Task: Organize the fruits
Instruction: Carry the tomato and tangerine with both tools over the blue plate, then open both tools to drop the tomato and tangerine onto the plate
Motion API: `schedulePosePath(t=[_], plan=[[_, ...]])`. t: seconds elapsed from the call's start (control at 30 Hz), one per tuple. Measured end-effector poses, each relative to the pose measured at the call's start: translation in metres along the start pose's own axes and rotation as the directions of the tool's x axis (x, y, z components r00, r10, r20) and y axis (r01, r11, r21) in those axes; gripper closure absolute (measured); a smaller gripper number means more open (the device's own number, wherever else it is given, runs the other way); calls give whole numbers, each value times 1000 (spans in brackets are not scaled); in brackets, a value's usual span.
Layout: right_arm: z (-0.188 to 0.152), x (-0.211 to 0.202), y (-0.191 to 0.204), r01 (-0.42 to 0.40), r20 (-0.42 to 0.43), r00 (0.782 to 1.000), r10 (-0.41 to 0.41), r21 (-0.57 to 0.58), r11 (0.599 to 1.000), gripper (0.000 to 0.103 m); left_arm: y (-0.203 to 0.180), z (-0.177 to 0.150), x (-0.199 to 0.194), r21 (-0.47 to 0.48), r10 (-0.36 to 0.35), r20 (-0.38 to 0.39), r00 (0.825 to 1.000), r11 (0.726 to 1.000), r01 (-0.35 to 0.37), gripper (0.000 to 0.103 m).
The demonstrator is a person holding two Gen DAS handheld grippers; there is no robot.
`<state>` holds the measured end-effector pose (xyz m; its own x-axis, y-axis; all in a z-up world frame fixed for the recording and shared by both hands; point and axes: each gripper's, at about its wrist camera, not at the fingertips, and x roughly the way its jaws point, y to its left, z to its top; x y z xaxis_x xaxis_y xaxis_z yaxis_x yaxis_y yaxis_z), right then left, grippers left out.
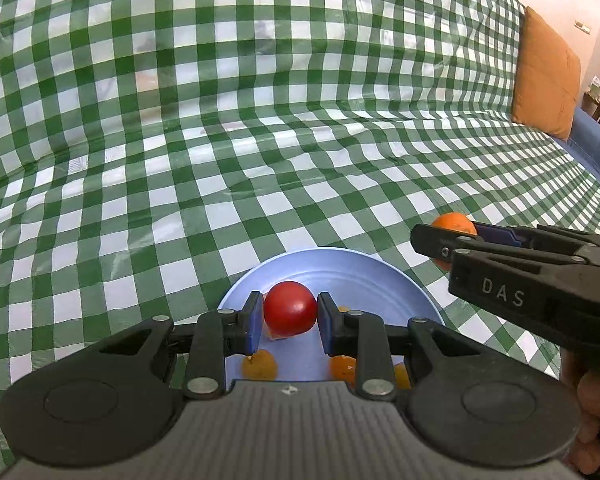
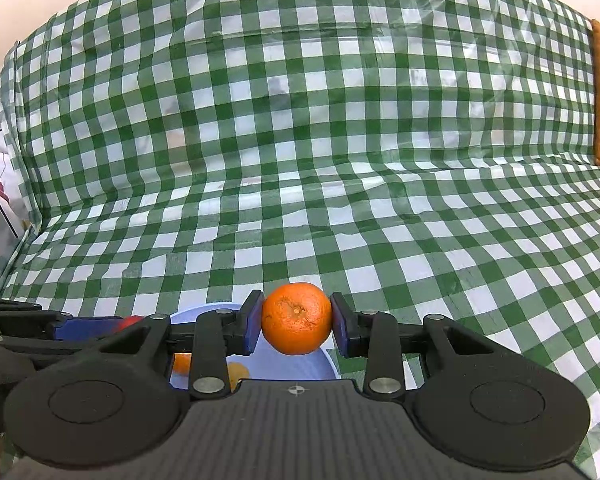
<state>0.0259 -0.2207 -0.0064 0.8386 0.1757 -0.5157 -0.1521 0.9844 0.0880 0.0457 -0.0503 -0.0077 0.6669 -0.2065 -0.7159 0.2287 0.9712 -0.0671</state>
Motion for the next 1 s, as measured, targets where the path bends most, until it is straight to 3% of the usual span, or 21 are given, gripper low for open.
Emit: schedulePosePath(t=[1.0], plan=[[-1, 5, 1, -8, -6, 1000, 8, -2, 1000, 66, -4, 2, 1, -1, -5, -3, 1000, 1000, 5, 72]])
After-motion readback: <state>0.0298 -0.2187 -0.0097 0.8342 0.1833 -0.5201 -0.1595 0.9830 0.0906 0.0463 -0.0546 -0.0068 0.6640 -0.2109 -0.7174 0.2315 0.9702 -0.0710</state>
